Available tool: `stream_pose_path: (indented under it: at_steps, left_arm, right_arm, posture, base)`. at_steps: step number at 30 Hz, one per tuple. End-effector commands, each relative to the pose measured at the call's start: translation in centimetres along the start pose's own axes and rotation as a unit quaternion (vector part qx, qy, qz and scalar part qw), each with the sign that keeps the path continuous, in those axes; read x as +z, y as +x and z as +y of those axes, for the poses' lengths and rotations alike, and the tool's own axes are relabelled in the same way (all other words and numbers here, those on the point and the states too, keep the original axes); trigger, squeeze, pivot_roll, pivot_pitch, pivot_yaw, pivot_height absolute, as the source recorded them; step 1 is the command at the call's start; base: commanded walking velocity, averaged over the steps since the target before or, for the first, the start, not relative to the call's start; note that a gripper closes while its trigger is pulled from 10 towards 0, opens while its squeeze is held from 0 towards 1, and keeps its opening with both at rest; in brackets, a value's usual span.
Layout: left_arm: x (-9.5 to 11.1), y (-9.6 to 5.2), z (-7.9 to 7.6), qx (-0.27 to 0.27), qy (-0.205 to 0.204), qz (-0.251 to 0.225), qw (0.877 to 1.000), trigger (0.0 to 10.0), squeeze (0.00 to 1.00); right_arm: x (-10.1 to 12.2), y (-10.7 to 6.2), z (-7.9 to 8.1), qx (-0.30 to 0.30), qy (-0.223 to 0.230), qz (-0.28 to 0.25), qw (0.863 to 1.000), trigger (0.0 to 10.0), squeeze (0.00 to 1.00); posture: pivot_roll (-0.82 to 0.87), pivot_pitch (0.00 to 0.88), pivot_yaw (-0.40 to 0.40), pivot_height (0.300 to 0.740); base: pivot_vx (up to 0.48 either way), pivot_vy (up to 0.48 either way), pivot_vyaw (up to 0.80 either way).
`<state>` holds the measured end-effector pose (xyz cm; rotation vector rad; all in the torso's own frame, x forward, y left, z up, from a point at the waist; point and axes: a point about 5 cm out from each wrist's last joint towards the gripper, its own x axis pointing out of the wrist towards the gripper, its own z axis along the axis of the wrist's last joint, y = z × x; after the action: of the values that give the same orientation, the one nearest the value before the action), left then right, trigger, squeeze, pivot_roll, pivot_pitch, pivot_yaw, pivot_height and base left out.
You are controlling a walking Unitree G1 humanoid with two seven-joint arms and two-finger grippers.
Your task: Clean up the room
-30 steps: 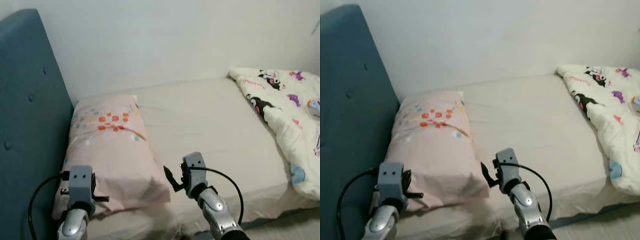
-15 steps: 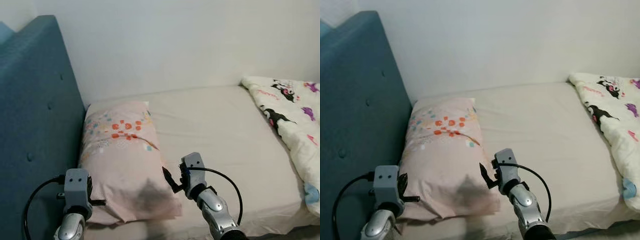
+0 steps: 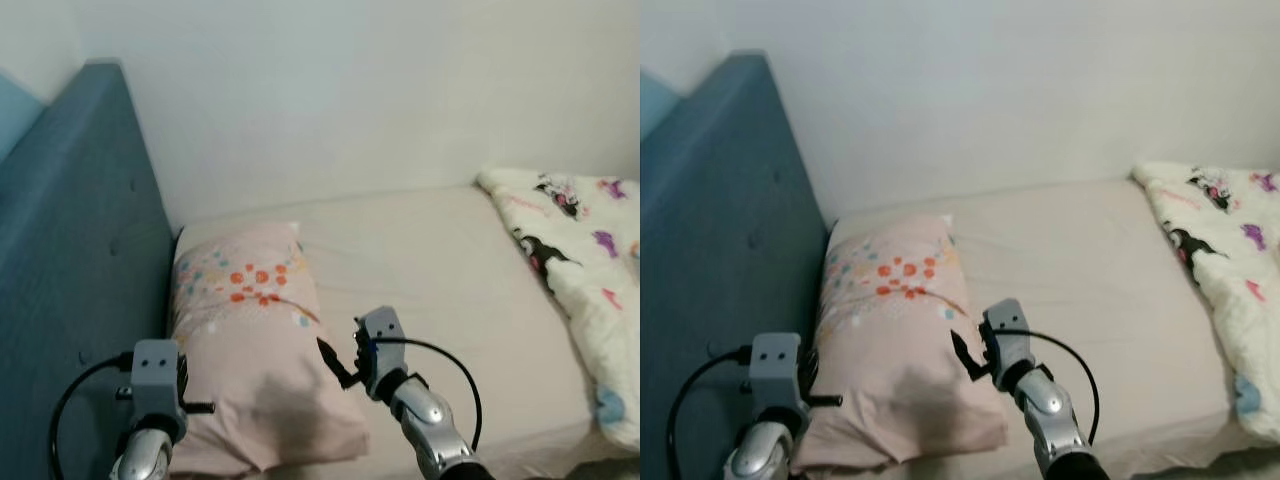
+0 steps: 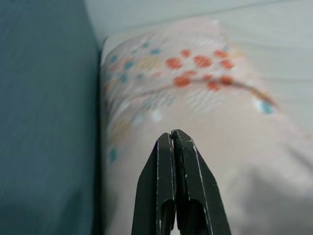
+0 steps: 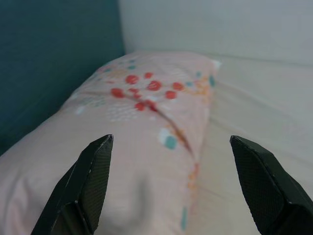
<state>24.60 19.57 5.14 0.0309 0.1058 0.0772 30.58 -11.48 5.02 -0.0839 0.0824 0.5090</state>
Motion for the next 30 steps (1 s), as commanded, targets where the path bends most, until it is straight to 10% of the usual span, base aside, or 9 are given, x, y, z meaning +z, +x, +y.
stream_pose_path:
  at_steps: [1, 30]
  left_arm:
    - [-0.3, -0.3, -0.1, -0.001, -0.007, 0.002, 1.0, 10.0, 0.0]
    - [-2.5, -0.7, -0.6, -0.01, -0.021, 0.051, 0.998, 10.0, 0.0]
  right_arm:
    - [-0.5, -0.4, 0.2, 0.002, 0.004, 0.005, 1.0, 10.0, 0.0]
    - [-3.3, -1.0, 0.0, -0.041, -0.005, 0.101, 0.994, 10.0, 0.0]
  posture:
    - [0.02, 0.066, -0.046, 0.74]
    - [0.02, 0.042, -0.044, 0.74]
  base:
    - [0.0, 0.0, 0.0]
    - [0.0, 0.0, 0.0]
